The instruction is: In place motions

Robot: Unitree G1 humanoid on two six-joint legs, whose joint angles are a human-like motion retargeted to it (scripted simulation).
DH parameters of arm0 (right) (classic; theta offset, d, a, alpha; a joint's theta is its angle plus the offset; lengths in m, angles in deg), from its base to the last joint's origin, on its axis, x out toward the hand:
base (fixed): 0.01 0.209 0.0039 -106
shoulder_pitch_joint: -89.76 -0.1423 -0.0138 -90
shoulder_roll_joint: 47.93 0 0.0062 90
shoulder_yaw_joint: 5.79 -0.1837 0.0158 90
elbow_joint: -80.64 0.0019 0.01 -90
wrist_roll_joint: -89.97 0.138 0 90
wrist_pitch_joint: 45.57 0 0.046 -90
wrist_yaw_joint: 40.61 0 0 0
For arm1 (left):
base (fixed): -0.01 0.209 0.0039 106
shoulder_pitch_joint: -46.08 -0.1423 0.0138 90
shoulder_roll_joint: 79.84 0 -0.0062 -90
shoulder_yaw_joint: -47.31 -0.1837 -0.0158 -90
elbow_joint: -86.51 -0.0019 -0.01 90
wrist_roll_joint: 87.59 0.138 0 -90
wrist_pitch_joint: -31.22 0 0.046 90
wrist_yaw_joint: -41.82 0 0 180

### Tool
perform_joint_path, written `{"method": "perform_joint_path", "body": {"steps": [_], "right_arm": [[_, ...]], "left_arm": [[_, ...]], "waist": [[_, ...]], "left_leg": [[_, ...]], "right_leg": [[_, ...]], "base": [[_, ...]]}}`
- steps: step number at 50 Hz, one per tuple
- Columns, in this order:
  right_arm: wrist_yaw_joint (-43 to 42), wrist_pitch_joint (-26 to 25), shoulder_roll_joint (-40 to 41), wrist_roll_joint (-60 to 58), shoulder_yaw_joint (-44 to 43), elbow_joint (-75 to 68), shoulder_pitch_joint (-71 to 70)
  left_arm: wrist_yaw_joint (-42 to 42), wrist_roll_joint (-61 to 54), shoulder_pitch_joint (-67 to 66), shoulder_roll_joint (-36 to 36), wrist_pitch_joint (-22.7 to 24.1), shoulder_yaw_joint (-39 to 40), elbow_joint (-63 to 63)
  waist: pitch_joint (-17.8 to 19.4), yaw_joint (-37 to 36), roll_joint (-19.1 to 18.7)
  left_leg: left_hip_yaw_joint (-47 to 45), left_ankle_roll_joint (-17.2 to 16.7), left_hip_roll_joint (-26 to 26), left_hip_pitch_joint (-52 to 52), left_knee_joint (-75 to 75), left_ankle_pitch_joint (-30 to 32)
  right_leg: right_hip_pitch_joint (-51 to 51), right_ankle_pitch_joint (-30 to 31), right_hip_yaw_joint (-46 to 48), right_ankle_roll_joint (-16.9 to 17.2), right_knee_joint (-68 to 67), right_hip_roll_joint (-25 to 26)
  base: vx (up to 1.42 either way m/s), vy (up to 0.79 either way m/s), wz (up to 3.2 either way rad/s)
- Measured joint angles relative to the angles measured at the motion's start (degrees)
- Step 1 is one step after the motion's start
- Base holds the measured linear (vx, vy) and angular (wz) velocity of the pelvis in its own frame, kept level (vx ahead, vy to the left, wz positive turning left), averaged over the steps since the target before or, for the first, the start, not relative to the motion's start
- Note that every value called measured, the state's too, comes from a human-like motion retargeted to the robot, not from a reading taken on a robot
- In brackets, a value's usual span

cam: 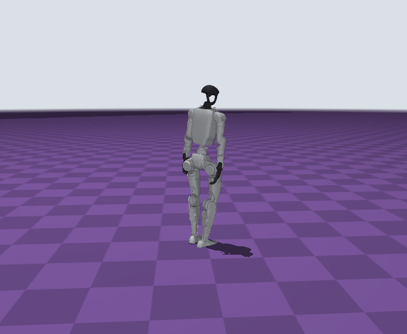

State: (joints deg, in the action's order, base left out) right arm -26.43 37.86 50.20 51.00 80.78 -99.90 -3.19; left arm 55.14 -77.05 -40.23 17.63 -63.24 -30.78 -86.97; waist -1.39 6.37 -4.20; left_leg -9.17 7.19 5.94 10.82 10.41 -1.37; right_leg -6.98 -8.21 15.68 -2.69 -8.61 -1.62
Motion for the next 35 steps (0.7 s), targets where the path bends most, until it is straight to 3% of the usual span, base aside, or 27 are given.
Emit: {"method": "perform_joint_path", "body": {"steps": [5,8,11,15,17,20,23,25,30,35], "right_arm": [[0.3,0.7,-2.4,-1.2,0.6,0.6,-0.3],[-0.2,0.3,-3.8,-2.6,0.7,-0.3,-0.6],[-0.6,-0.4,-4.8,-4.7,0.9,-1.0,-1.0],[-1.0,-0.8,-5.3,-8.1,0.7,0.0,-0.8],[-1.5,-0.6,-5.0,-9.6,0.1,1.0,-0.5],[-2.5,0.0,-4.1,-11.5,-1.1,2.5,-0.1],[-2.4,1.0,-3.2,-11.2,-1.8,3.6,0.4],[-1.7,1.7,-2.7,-9.4,-1.8,4.1,0.5],[2.1,2.7,-1.5,-2.8,-0.7,2.3,-2.3],[7.5,2.9,0.1,-6.2,2.0,3.1,-5.5]], "left_arm": [[-1.2,0.2,0.6,2.2,0.3,-0.9,-1.5],[-2.2,-0.2,0.5,2.6,0.8,-0.6,-2.6],[-3.1,-1.9,0.0,2.3,1.2,0.4,-3.2],[-4.0,-3.8,-1.0,0.5,1.1,2.0,-3.4],[-5.1,-4.4,-1.7,-0.4,1.0,3.0,-3.6],[-6.8,-5.6,-3.3,-1.2,1.0,5.6,-4.0],[-7.7,-7.4,-5.6,-0.2,1.4,8.4,-4.3],[-8.0,-8.4,-6.4,0.8,1.7,10.1,-4.8],[-11.1,-9.3,-6.3,3.2,3.2,13.9,-5.6],[-12.1,-10.8,-7.2,5.1,4.2,16.6,-8.7]], "waist": [[0.1,-3.8,1.8],[0.0,-6.2,3.3],[-0.1,-7.4,4.4],[-1.2,-6.8,5.9],[-2.5,-5.8,6.3],[-4.8,-3.3,5.0],[-7.2,-1.0,2.2],[-8.5,-0.4,1.9],[-6.2,-6.4,6.3],[-5.7,-11.2,8.8]], "left_leg": [[5.7,0.5,3.4,3.5,1.3,-2.1],[0.6,1.7,3.2,4.3,0.6,-5.6],[-10.6,1.4,0.7,4.0,0.4,-9.8],[-37.2,-1.1,-5.3,0.5,1.8,-14.4],[-48.4,-2.2,-8.0,-1.6,2.9,-15.1],[-57.6,-5.2,-11.7,-3.2,3.4,-13.2],[-55.9,-6.5,-13.7,-1.6,1.5,-6.5],[-52.8,-6.5,-13.6,0.0,1.8,-7.1],[-53.2,-6.0,-9.4,-2.8,-0.1,-7.3],[-56.0,-6.2,-6.4,-5.3,-2.4,-8.2]], "right_leg": [[0.4,-2.3,9.2,0.1,-0.7,-3.9],[1.1,-3.6,16.2,0.8,-0.8,-6.5],[2.9,-5.0,26.9,1.9,-0.4,-8.8],[5.7,-6.6,42.5,3.9,0.0,-11.0],[7.0,-7.1,50.0,4.9,0.3,-10.9],[8.7,-7.4,59.0,6.5,1.0,-8.6],[9.8,-7.7,63.9,8.0,1.0,-5.4],[10.0,-7.7,66.5,8.5,1.2,-4.7],[12.3,-7.2,67.0,8.7,2.3,-6.8],[13.1,-6.6,65.7,8.3,2.3,-8.7]], "base": [[-0.15,0.06,2.47],[-0.19,0.02,2.85],[-0.2,-0.07,3.29],[-0.14,-0.15,3.39],[-0.03,-0.23,3.18],[0.05,-0.22,2.82],[0.15,-0.13,2.06],[0.11,-0.05,1.28],[0.0,0.01,-0.02],[0.06,0.0,-0.48]]}}
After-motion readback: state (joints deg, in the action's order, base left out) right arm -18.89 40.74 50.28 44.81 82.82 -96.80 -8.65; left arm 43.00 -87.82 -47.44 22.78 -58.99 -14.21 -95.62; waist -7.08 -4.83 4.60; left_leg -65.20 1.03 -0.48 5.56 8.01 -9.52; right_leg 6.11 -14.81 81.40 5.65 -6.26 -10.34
